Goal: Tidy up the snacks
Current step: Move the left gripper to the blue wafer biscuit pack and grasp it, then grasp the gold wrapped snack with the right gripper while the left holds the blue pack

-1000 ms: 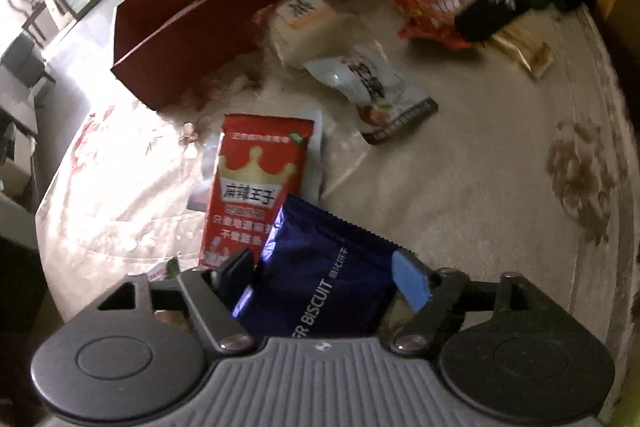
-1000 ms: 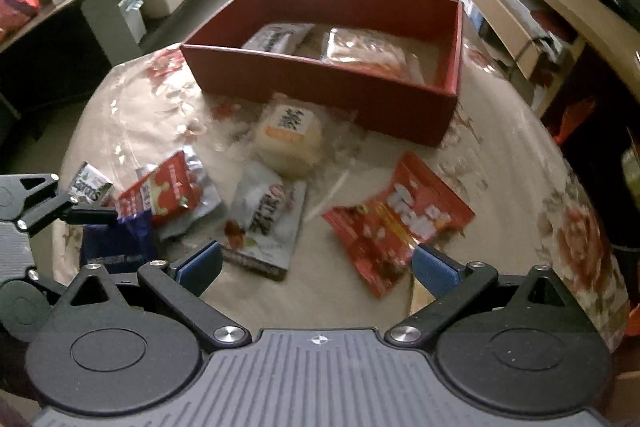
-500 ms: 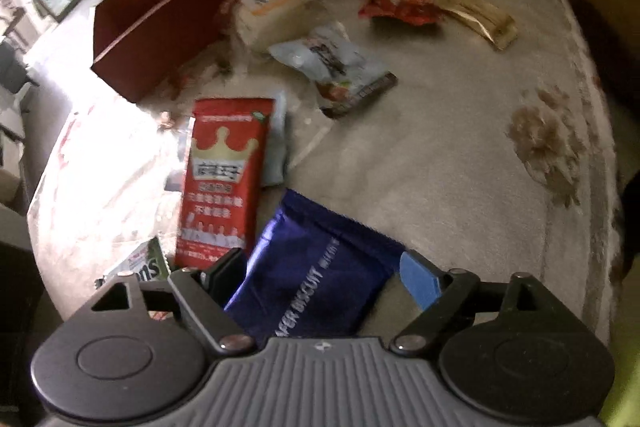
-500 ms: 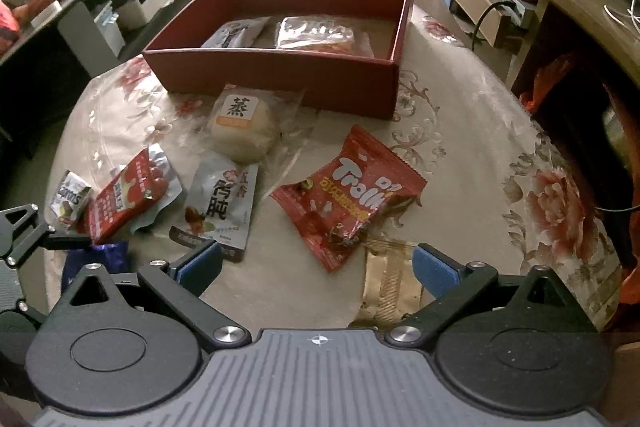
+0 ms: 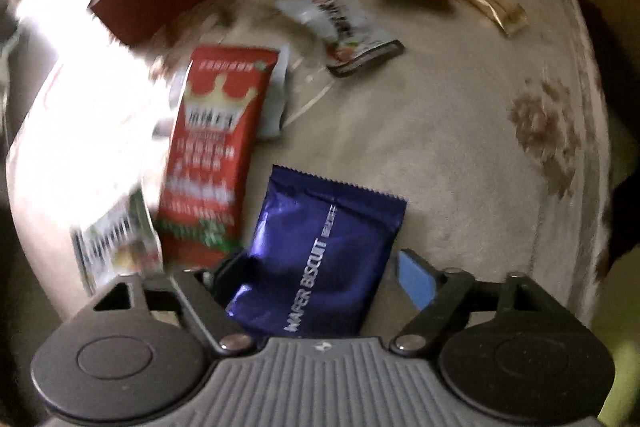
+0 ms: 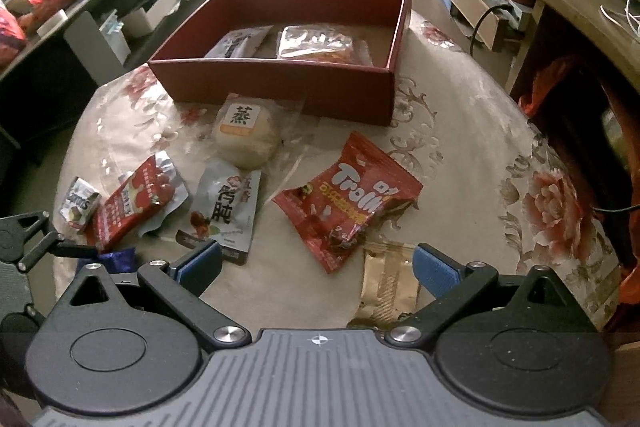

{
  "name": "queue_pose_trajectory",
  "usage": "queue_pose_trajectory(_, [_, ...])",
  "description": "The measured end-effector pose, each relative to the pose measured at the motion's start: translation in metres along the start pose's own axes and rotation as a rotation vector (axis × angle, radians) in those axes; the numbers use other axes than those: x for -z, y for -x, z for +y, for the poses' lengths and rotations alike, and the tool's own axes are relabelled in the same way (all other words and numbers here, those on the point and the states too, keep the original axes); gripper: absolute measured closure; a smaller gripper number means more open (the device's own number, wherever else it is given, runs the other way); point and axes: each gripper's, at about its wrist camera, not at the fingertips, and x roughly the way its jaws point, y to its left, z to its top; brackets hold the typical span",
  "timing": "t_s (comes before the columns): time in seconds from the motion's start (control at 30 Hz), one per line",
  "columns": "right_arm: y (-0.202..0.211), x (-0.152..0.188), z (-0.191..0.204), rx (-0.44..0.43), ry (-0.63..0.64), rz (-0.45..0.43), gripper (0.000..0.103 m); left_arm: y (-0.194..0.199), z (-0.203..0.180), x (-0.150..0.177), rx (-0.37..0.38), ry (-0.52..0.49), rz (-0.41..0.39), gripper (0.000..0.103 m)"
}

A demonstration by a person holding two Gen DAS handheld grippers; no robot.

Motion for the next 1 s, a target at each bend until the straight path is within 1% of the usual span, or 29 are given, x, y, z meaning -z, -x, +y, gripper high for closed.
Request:
queue_pose_trajectory(0.03, [0.000, 0.000, -0.001, 0.001, -0.002, -0.001, 0.001, 0.001, -0.002, 0.003, 0.016, 0.019, 0.003, 0.022])
queue_pose_trajectory(0.07, [0.001, 0.000, -0.003, 0.006, -0.005, -0.002, 0.001, 0.002, -0.008, 0.006, 0.020, 0.025, -0.002, 0.026])
queue_pose_trajectory(0.17, [0.000, 0.000, -0.007, 0.026, -0.008, -0.003, 0.001, 0.005, -0.019, 0.005, 0.002, 0.032, -0.042, 0.027])
queue_pose_trajectory(0.2, [-0.001, 0.000, -0.010, 0.030, -0.012, 0.001, 0.001, 0.003, -0.018, 0.002, 0.007, 0.052, -0.043, 0.021])
queue_pose_trajectory(0.23, [-0.001, 0.001, -0.012, 0.030, -0.016, 0.006, 0.001, -0.001, -0.018, 0.000, 0.012, 0.073, -0.026, 0.017])
queue_pose_trajectory(0.27, [-0.002, 0.002, -0.014, 0.032, -0.022, 0.010, 0.001, -0.006, -0.017, -0.003, 0.012, 0.100, -0.014, 0.008])
queue_pose_trajectory(0.3, [-0.004, 0.003, -0.017, 0.039, -0.026, 0.016, 0.001, -0.009, -0.016, -0.004, 0.017, 0.125, -0.012, 0.004])
queue_pose_trajectory(0.33, [-0.006, 0.004, -0.019, 0.044, -0.029, 0.023, 0.001, -0.009, -0.017, -0.004, 0.016, 0.130, -0.015, 0.004])
queue_pose_trajectory(0.37, [-0.009, 0.005, -0.022, 0.052, -0.034, 0.035, 0.001, -0.008, -0.019, -0.004, 0.008, 0.122, -0.019, 0.005])
queue_pose_trajectory(0.4, [-0.011, 0.006, -0.025, 0.058, -0.039, 0.045, 0.001, -0.007, -0.021, -0.004, 0.009, 0.120, -0.022, 0.009])
queue_pose_trajectory(0.43, [-0.014, 0.007, -0.028, 0.065, -0.043, 0.054, 0.001, -0.006, -0.022, -0.004, 0.015, 0.125, -0.025, 0.011])
queue_pose_trajectory(0.47, [-0.017, 0.008, -0.032, 0.077, -0.050, 0.065, 0.001, -0.005, -0.024, -0.004, 0.020, 0.130, -0.030, 0.017])
queue_pose_trajectory(0.5, [-0.019, 0.008, -0.034, 0.091, -0.056, 0.074, 0.001, -0.002, -0.025, -0.003, 0.025, 0.131, -0.045, 0.028])
queue_pose_trajectory(0.57, [-0.024, 0.010, -0.040, 0.112, -0.072, 0.088, 0.001, 0.001, -0.027, -0.003, 0.023, 0.142, -0.063, 0.033])
queue_pose_trajectory(0.7, [-0.037, 0.011, -0.043, 0.135, -0.086, 0.121, 0.001, 0.003, -0.026, -0.005, 0.022, 0.173, -0.079, 0.035])
queue_pose_trajectory(0.77, [-0.046, 0.010, -0.039, 0.135, -0.074, 0.139, 0.002, 0.004, -0.023, -0.007, 0.018, 0.189, -0.086, 0.035])
queue_pose_trajectory(0.8, [-0.051, 0.009, -0.036, 0.148, -0.067, 0.146, 0.002, 0.002, -0.021, -0.009, 0.016, 0.195, -0.090, 0.035])
queue_pose_trajectory(0.9, [-0.065, 0.010, -0.032, 0.162, -0.055, 0.176, 0.008, 0.003, -0.018, -0.012, 0.008, 0.220, -0.101, 0.035])
queue_pose_trajectory(1.0, [-0.067, 0.013, -0.025, 0.195, -0.027, 0.171, 0.009, -0.003, -0.017, -0.013, -0.009, 0.252, -0.094, 0.034])
